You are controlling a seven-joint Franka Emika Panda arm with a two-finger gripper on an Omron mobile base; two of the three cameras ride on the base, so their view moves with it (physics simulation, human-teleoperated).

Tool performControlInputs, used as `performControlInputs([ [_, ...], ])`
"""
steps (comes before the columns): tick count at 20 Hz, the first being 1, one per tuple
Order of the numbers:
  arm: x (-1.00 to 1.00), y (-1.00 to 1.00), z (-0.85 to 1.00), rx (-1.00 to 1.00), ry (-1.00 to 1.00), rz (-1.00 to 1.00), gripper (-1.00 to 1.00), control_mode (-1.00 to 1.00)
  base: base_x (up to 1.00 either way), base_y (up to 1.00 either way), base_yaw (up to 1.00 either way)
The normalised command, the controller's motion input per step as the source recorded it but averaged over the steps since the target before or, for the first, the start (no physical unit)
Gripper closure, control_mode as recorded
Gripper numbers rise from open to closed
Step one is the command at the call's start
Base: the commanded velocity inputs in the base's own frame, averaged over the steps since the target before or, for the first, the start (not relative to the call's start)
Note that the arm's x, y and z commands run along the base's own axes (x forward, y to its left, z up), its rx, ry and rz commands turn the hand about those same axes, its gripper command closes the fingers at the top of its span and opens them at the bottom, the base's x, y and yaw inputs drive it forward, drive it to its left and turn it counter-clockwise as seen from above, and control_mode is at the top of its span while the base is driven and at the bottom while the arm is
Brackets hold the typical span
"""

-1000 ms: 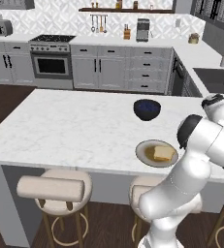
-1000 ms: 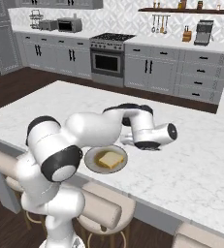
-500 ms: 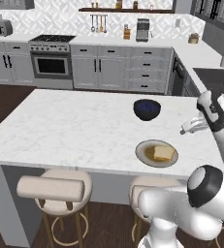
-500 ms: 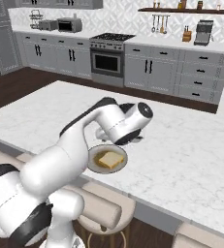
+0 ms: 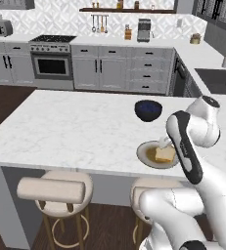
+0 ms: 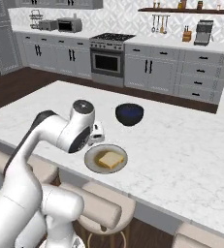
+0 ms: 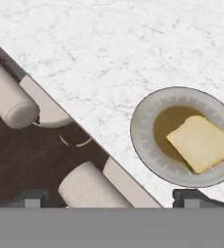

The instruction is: Start the toaster. Once the lever pops up, take the bread to the plate on the dining counter.

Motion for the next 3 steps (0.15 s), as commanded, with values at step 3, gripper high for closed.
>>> performControlInputs([
  [3, -0.2, 1.0, 0.39, -0.13, 0.05, 0.02, -1.0, -1.0, 0.0, 0.0, 0.0],
])
